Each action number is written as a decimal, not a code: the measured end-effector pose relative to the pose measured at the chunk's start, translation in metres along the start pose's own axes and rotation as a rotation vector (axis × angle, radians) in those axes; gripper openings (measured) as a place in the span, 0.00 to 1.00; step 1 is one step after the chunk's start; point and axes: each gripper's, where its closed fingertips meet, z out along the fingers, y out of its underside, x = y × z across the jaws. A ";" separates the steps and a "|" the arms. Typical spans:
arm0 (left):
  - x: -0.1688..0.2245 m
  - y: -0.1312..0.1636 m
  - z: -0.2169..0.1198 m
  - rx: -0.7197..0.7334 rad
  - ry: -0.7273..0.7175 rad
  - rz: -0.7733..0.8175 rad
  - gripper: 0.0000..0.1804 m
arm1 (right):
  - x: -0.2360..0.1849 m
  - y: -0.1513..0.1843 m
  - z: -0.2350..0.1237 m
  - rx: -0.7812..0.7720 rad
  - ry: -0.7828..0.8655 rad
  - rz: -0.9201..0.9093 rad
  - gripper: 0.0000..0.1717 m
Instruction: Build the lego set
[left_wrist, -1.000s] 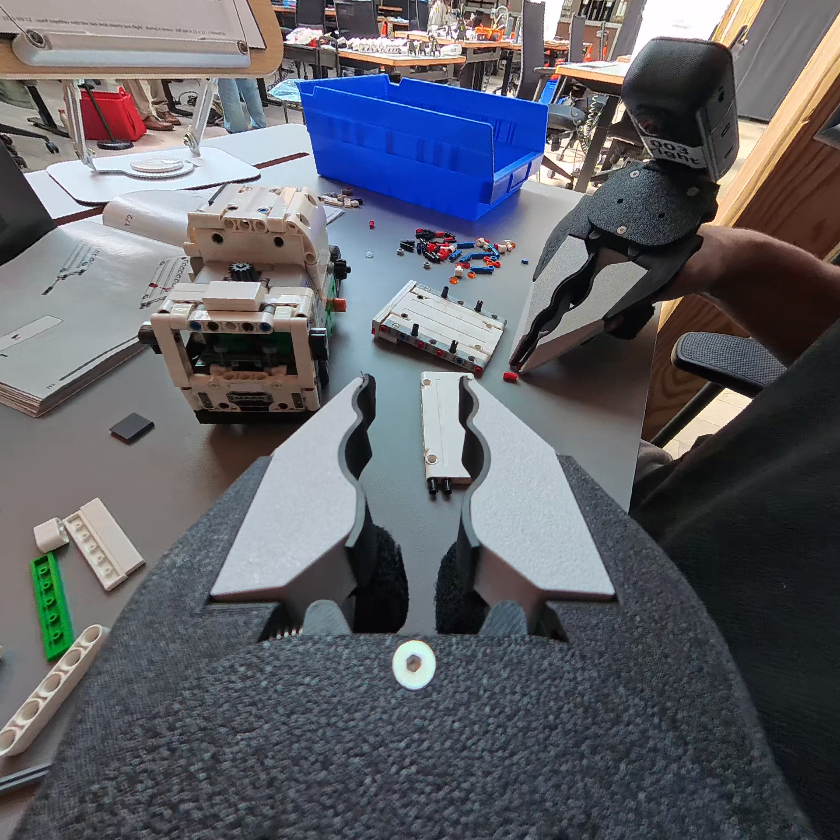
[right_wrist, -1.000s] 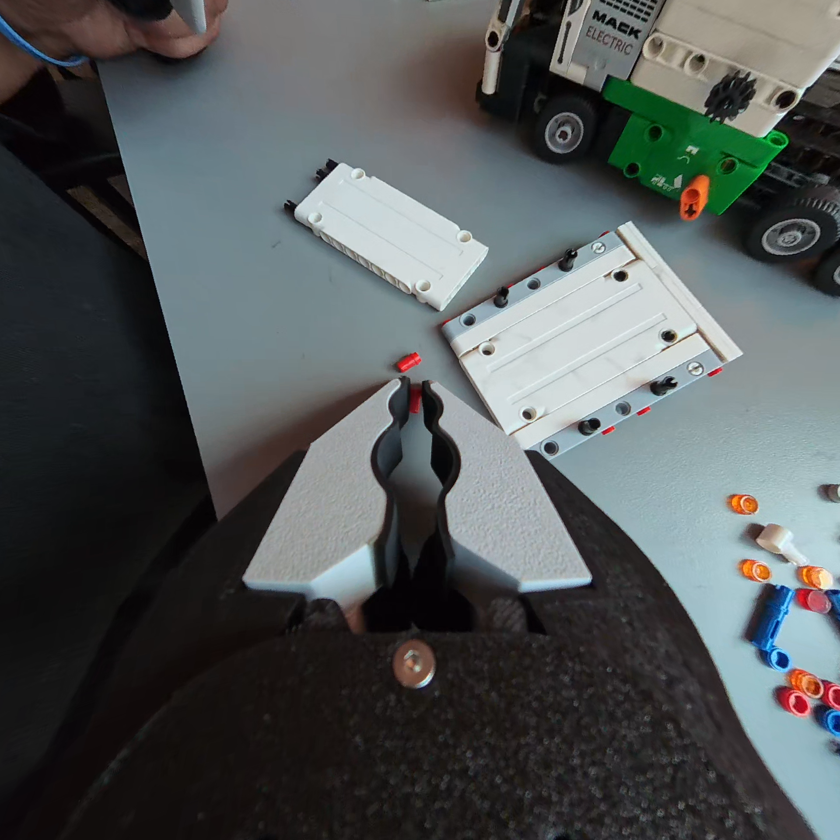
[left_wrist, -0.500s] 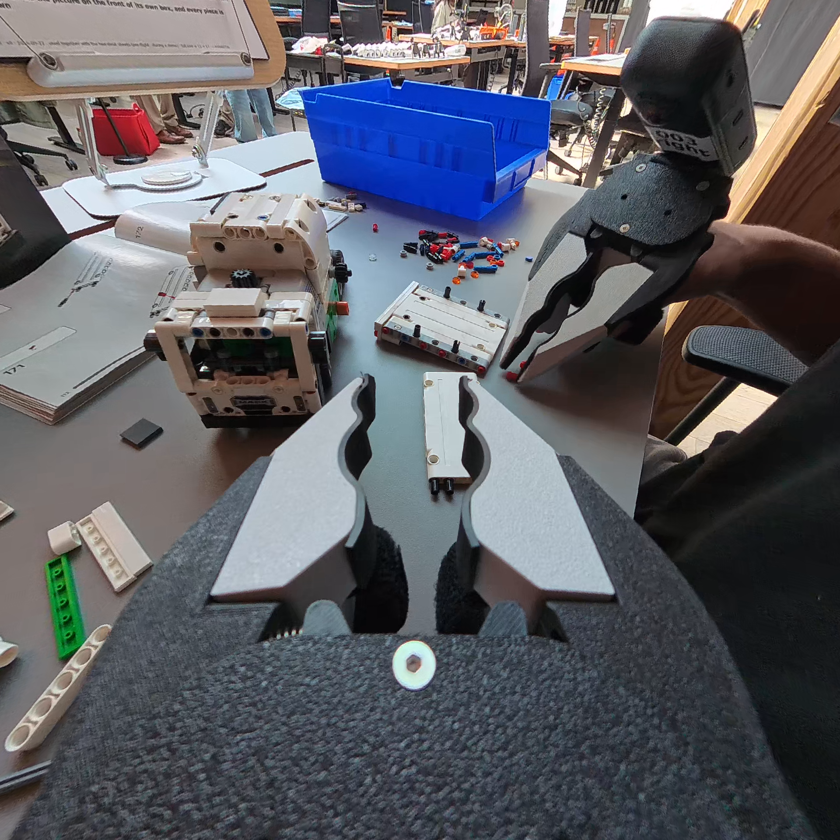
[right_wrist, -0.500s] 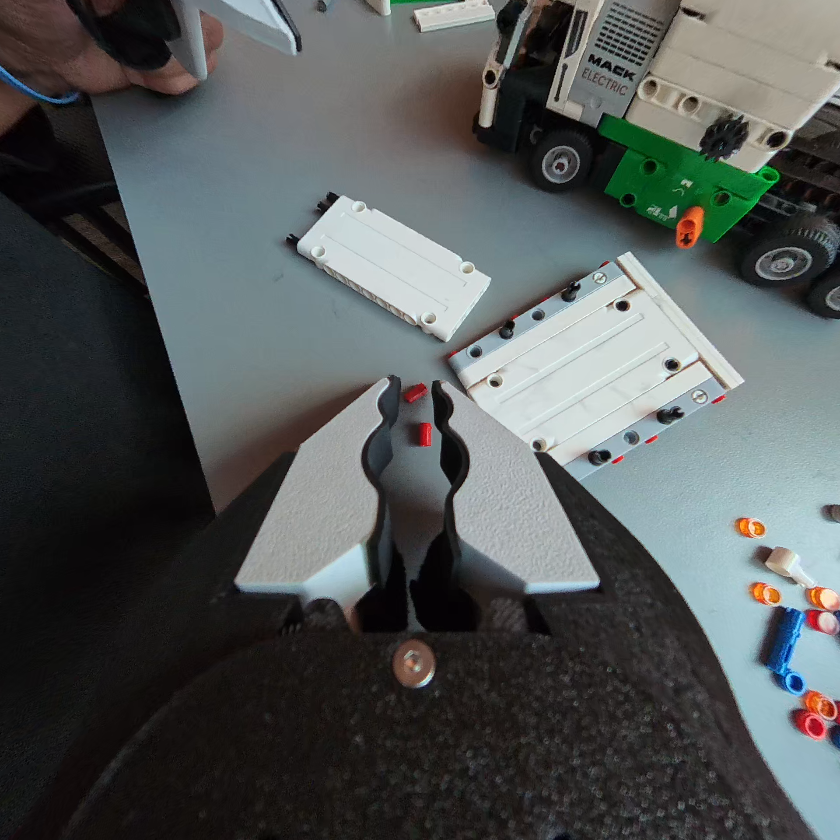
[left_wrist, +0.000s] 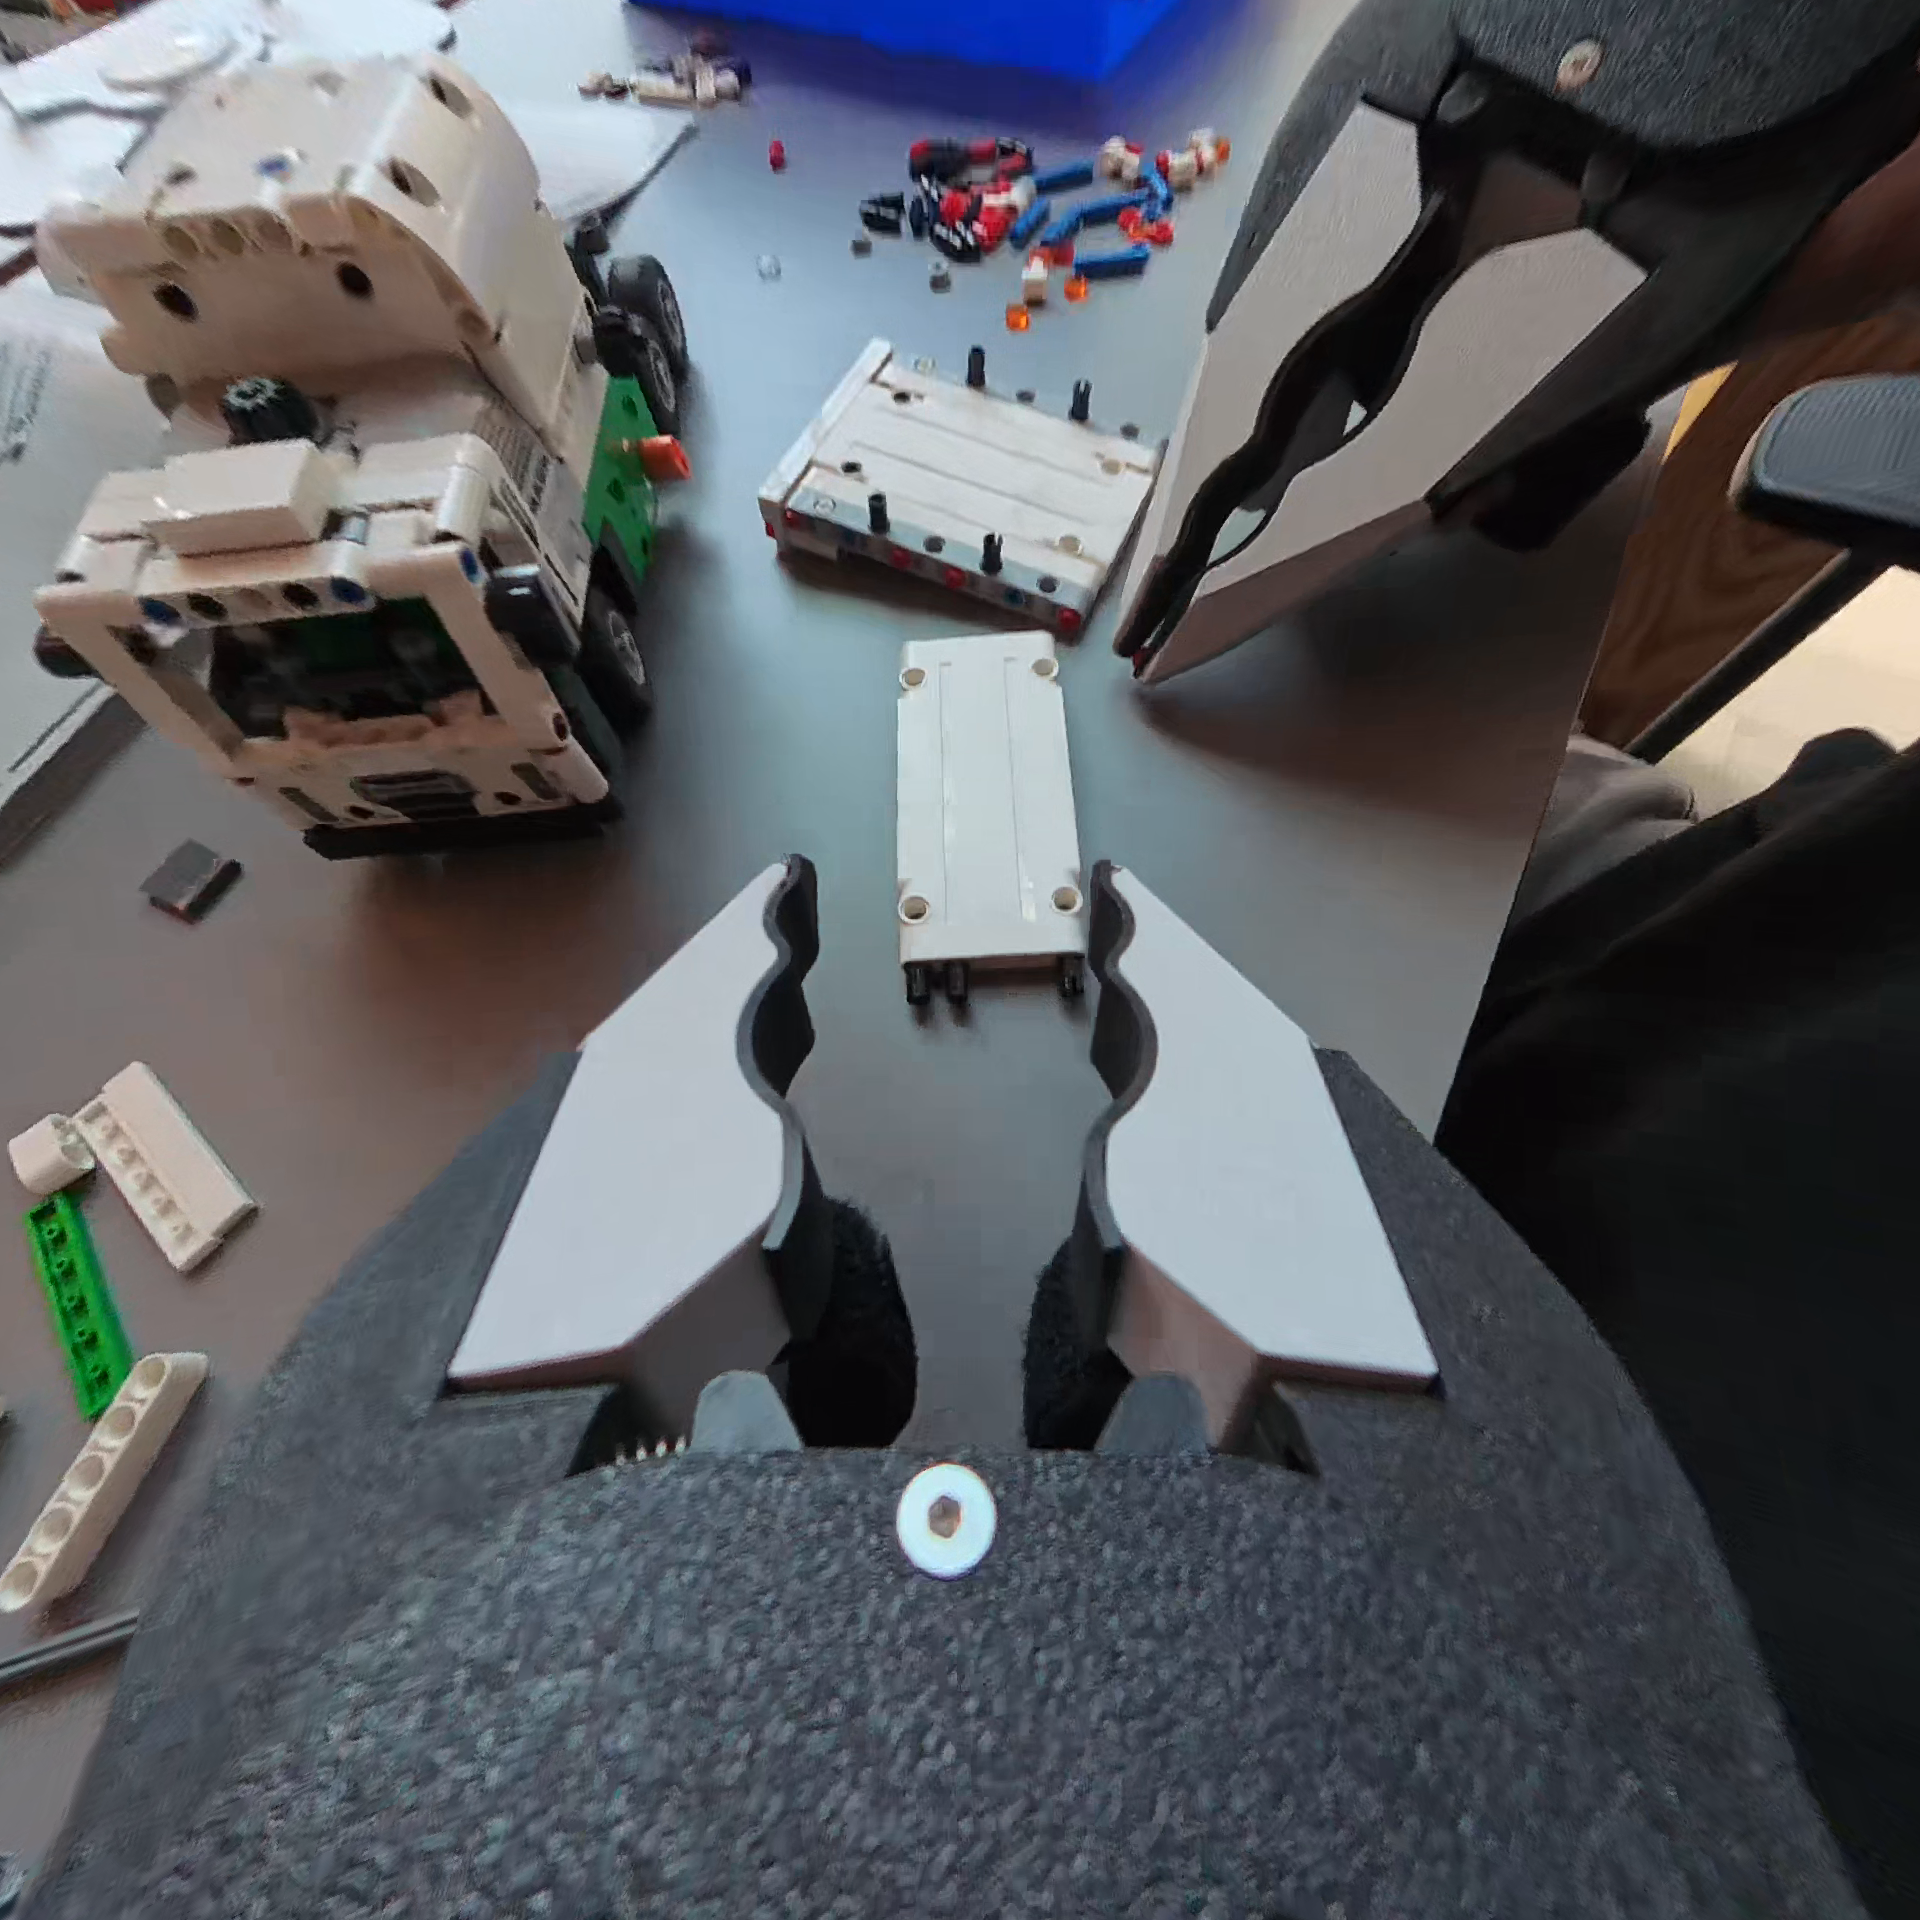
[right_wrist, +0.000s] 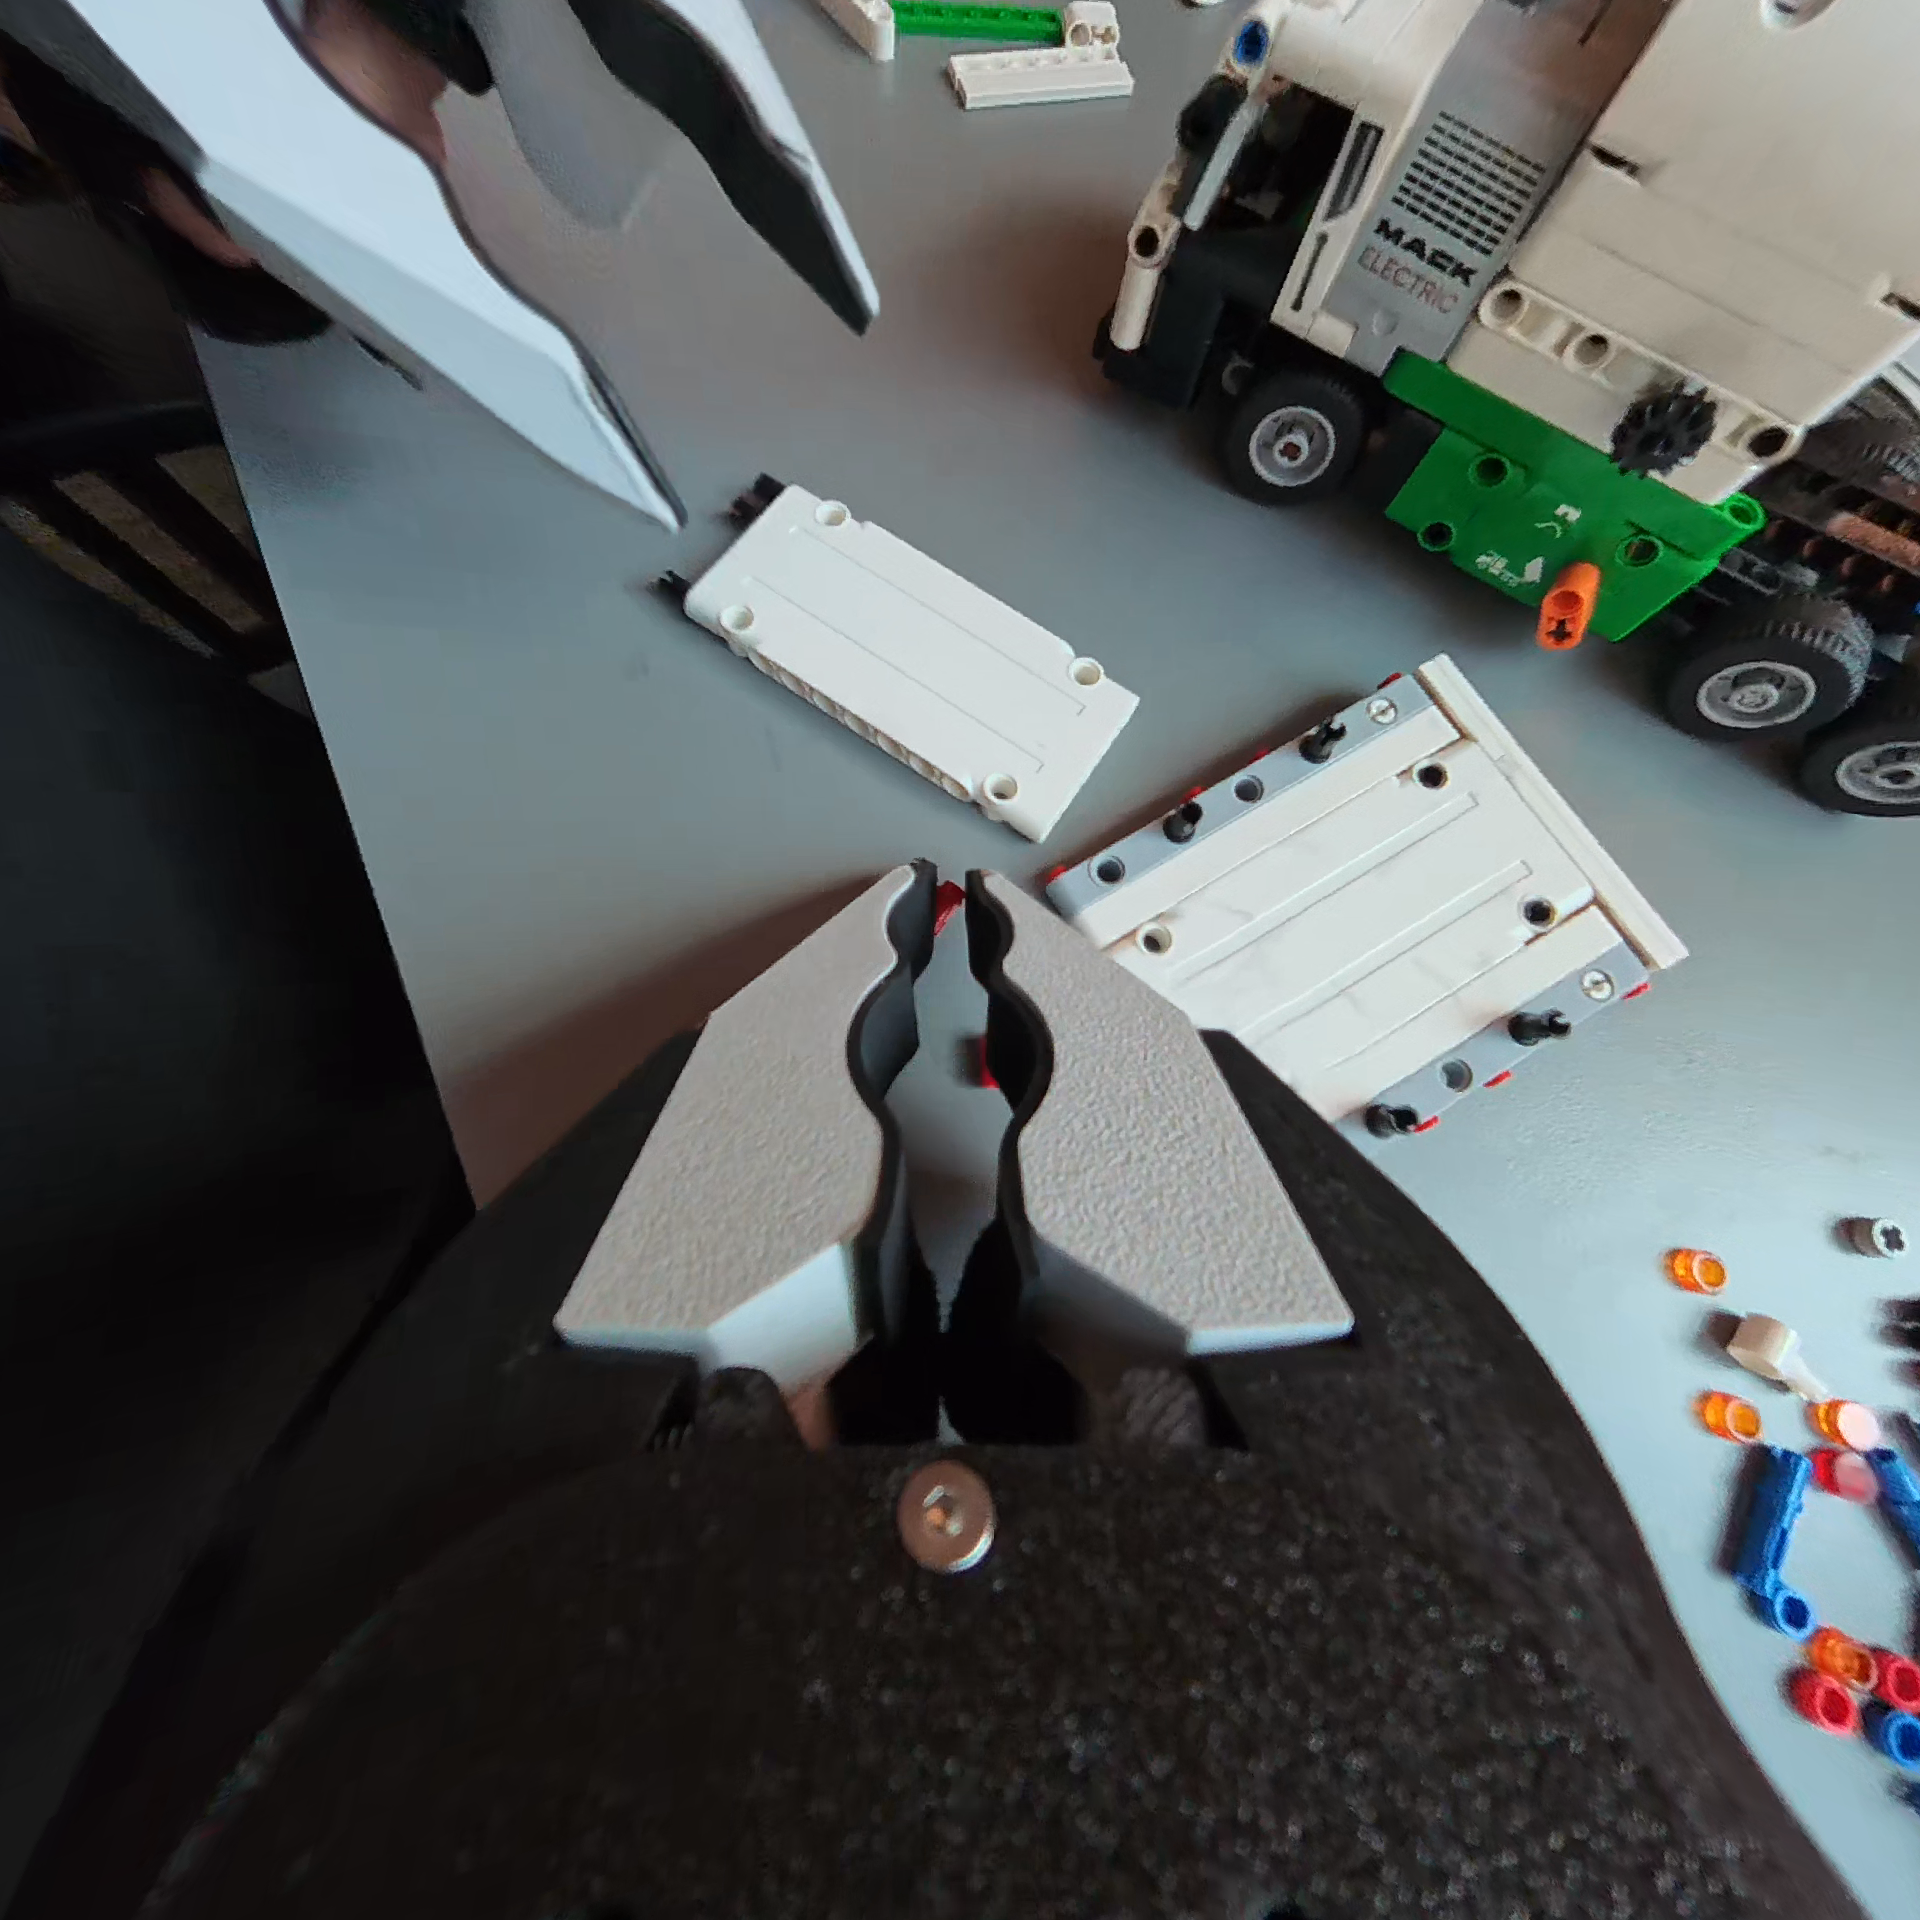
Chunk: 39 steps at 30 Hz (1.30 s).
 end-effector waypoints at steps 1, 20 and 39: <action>0.002 0.006 0.003 -0.040 0.001 0.002 0.29 | -0.002 -0.001 0.003 -0.008 -0.005 -0.011 0.02; 0.010 0.011 0.003 -0.146 0.149 -0.262 0.22 | -0.006 -0.027 0.000 0.044 0.168 -0.317 0.19; 0.014 -0.033 -0.041 0.218 -0.240 0.677 0.16 | -0.015 -0.055 0.010 0.056 0.379 -0.750 0.03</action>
